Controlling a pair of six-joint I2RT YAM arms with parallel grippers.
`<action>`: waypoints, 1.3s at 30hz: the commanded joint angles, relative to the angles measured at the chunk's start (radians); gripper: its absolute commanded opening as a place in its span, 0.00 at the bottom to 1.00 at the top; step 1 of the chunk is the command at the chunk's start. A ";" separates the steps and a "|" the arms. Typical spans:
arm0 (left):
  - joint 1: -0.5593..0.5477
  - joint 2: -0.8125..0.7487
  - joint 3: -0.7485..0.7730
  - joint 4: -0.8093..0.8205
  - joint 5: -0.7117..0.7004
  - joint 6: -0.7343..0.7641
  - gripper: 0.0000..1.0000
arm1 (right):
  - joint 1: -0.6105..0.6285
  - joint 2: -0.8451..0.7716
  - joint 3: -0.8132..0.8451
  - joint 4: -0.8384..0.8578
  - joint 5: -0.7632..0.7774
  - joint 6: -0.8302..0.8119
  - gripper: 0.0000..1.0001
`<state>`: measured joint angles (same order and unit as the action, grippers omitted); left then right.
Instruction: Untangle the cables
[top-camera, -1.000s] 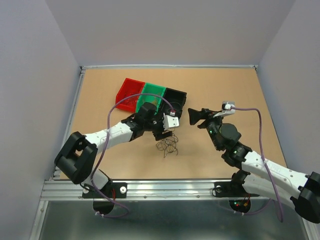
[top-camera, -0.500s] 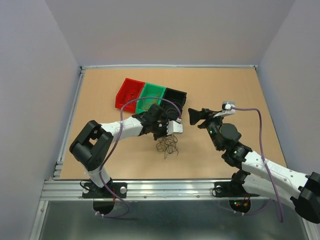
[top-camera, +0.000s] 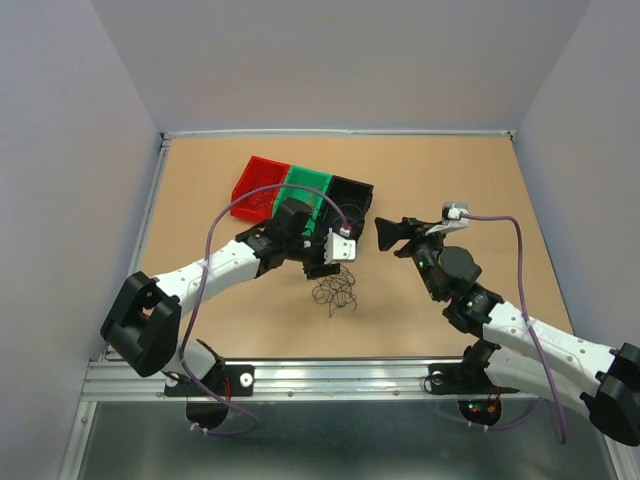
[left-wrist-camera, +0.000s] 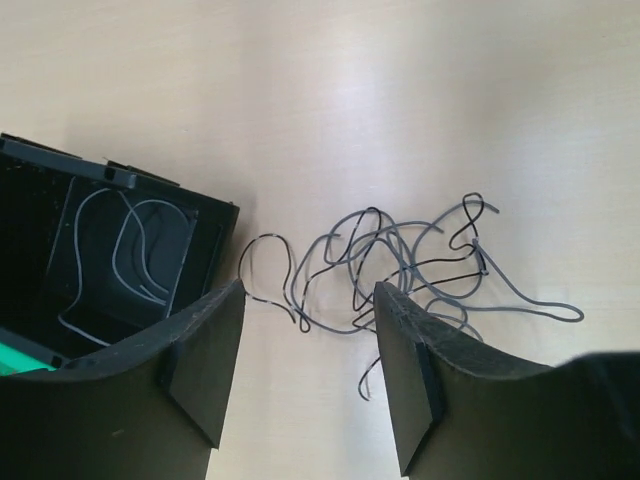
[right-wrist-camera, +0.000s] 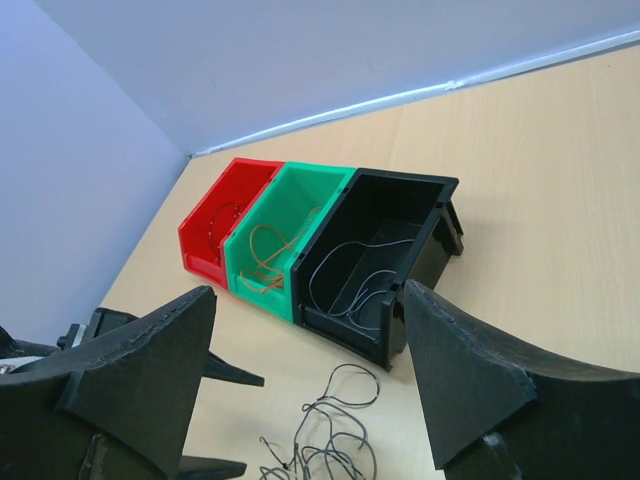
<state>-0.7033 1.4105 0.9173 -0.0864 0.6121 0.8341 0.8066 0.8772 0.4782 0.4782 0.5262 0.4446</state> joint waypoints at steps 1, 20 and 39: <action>-0.002 0.024 -0.003 -0.052 0.055 0.048 0.68 | 0.009 0.000 -0.001 0.030 -0.003 -0.010 0.81; 0.129 -0.079 -0.021 0.019 0.125 -0.018 0.00 | 0.009 -0.007 -0.001 0.033 -0.021 -0.018 0.81; 0.271 -0.197 0.008 -0.033 0.433 -0.059 0.00 | 0.011 0.307 0.069 0.277 -0.812 -0.195 0.84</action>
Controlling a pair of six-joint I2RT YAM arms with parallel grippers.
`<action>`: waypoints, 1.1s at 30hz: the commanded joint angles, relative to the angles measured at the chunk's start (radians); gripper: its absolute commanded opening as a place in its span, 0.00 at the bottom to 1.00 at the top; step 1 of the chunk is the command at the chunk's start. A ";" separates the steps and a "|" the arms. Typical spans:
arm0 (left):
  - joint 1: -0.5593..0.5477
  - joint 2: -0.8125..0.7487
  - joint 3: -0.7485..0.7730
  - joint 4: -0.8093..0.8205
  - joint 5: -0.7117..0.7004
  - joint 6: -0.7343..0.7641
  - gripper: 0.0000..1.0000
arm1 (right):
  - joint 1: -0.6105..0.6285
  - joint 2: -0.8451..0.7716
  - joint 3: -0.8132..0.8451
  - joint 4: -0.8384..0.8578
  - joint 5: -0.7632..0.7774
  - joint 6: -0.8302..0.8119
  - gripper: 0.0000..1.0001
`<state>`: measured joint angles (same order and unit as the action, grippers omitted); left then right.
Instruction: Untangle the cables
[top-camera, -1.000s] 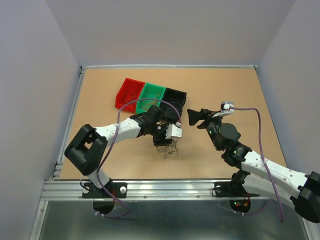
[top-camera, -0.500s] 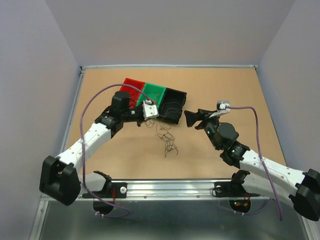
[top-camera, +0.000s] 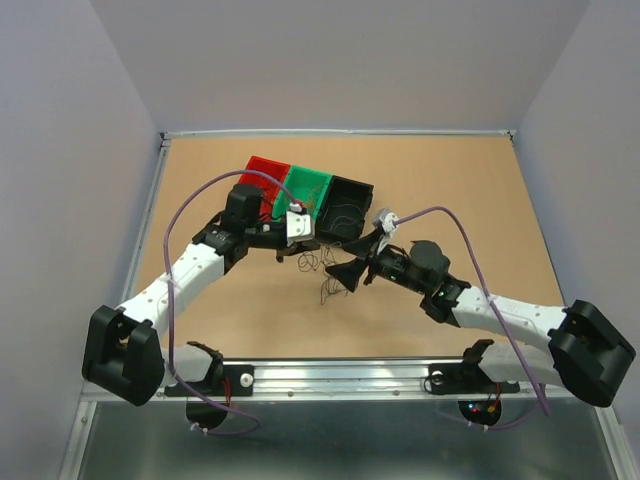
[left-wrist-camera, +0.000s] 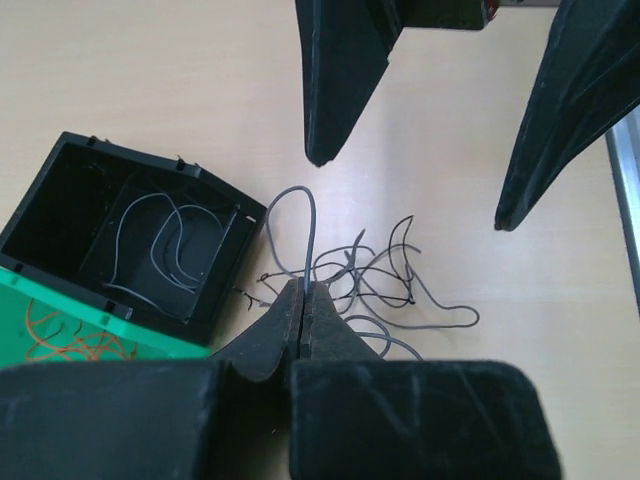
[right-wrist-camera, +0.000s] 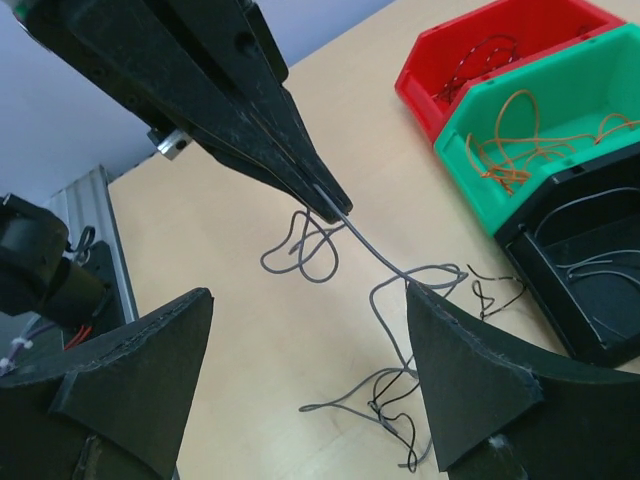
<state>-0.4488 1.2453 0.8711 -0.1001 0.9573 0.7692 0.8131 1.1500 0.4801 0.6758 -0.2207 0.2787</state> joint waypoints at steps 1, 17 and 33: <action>0.019 -0.035 0.054 -0.020 0.093 0.004 0.00 | 0.004 0.043 0.072 0.079 -0.060 -0.029 0.84; 0.024 -0.219 0.639 0.078 -0.072 -0.507 0.00 | 0.054 0.487 0.287 -0.042 0.162 -0.016 0.34; 0.025 -0.480 0.270 0.499 -1.077 -0.660 0.00 | 0.054 0.212 0.126 -0.085 0.708 0.180 0.01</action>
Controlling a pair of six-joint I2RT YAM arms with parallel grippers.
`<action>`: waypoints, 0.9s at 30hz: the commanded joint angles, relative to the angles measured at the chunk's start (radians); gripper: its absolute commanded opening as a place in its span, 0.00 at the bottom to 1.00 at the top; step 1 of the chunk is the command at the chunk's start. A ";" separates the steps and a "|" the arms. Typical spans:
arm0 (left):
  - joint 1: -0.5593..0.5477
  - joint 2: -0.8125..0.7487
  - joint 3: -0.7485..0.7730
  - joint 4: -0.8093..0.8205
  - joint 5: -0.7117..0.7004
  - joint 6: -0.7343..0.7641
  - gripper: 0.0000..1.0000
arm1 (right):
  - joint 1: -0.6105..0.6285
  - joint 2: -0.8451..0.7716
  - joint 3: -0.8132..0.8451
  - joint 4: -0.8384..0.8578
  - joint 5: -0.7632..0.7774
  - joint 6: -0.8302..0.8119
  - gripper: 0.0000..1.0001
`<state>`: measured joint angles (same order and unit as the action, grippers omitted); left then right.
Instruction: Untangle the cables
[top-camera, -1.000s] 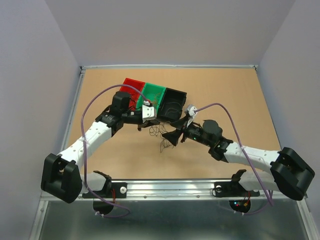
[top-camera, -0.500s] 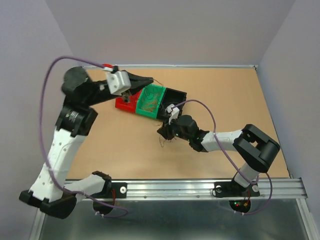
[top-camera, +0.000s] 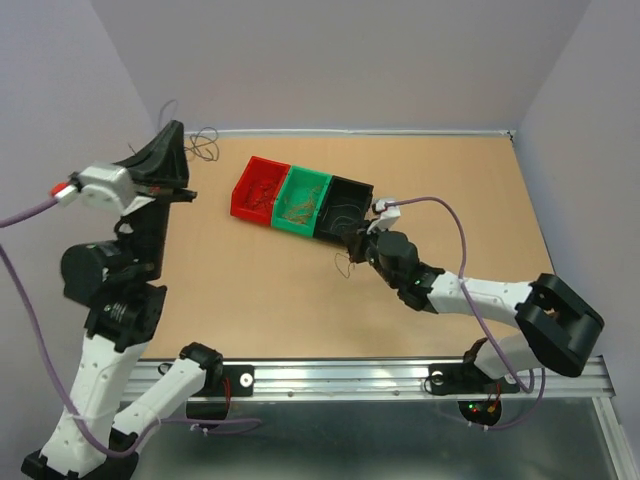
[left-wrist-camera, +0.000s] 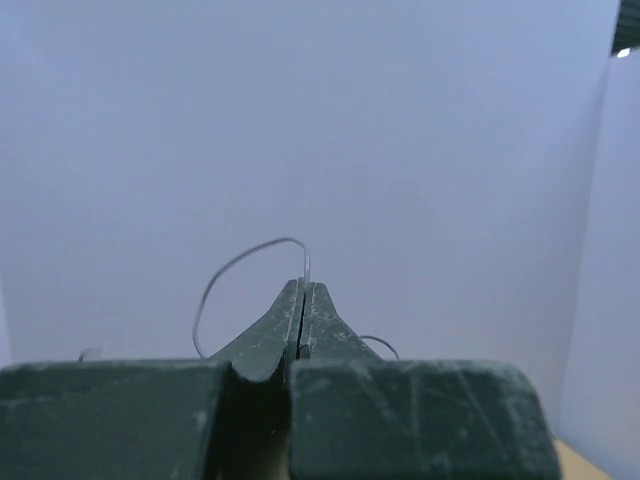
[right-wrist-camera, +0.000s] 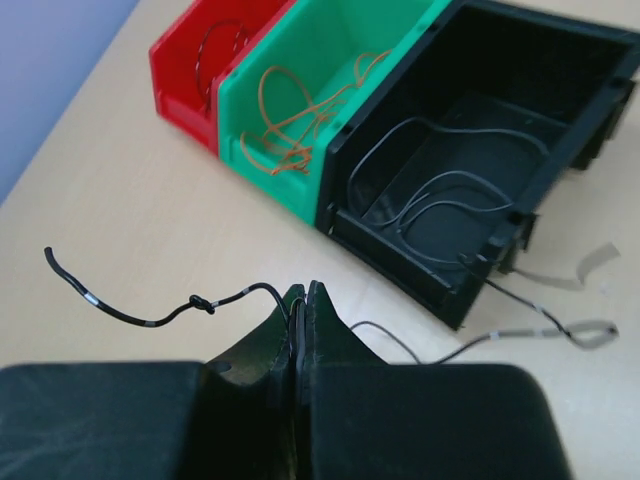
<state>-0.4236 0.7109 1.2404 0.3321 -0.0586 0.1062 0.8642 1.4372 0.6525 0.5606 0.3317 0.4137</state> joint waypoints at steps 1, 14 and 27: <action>0.000 0.059 -0.117 0.074 -0.050 0.009 0.00 | 0.002 -0.128 -0.057 0.030 0.191 0.043 0.01; 0.002 0.263 -0.346 0.179 0.387 0.108 0.00 | 0.001 -0.607 -0.221 0.009 0.392 -0.033 0.01; -0.147 0.567 -0.176 0.128 0.487 0.128 0.00 | 0.001 -0.813 -0.246 -0.024 0.489 -0.096 0.00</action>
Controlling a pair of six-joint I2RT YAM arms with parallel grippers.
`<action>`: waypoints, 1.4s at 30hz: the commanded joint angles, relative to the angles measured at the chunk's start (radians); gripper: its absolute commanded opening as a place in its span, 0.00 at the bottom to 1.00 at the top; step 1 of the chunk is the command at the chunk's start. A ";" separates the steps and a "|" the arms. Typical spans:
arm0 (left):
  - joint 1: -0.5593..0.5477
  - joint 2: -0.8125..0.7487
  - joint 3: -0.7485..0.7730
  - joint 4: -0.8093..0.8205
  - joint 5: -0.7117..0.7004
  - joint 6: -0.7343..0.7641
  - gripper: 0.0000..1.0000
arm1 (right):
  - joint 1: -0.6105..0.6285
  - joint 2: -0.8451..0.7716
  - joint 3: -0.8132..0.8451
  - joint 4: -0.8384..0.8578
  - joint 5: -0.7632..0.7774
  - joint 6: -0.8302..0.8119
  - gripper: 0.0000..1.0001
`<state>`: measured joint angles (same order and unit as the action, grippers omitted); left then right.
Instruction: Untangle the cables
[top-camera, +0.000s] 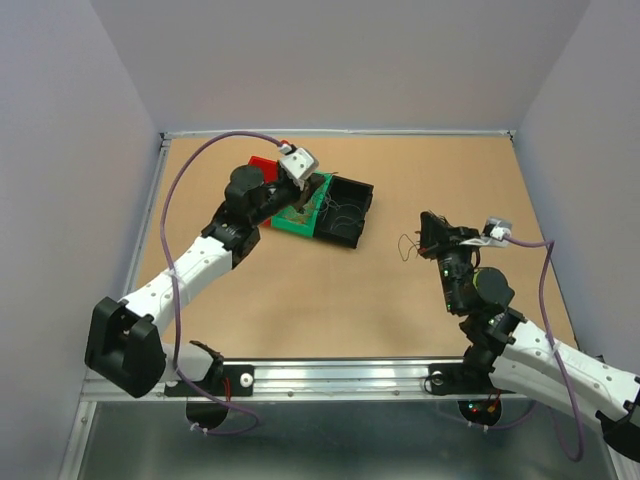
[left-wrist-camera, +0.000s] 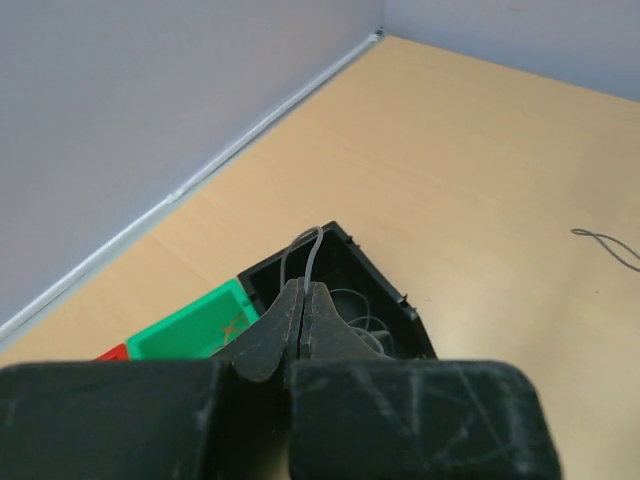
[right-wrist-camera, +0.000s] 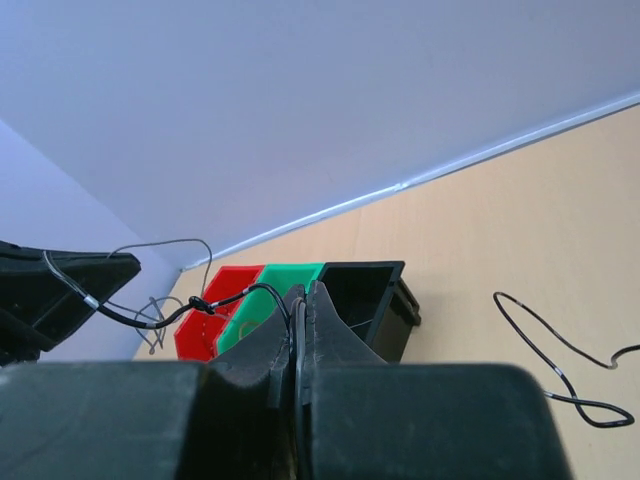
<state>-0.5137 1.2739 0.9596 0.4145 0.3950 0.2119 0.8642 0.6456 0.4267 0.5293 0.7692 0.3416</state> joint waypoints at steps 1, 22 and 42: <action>-0.072 0.016 0.117 0.035 0.033 0.023 0.00 | 0.001 -0.024 -0.020 0.006 0.053 -0.024 0.01; -0.085 0.400 0.217 0.004 -0.208 0.057 0.00 | 0.002 -0.070 -0.023 -0.005 0.044 -0.029 0.01; 0.013 0.096 0.038 0.076 0.343 0.000 0.00 | 0.002 -0.064 -0.019 -0.006 0.018 -0.024 0.01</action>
<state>-0.5228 1.4670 1.0302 0.3782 0.6064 0.2481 0.8642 0.5945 0.4252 0.5018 0.7845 0.3172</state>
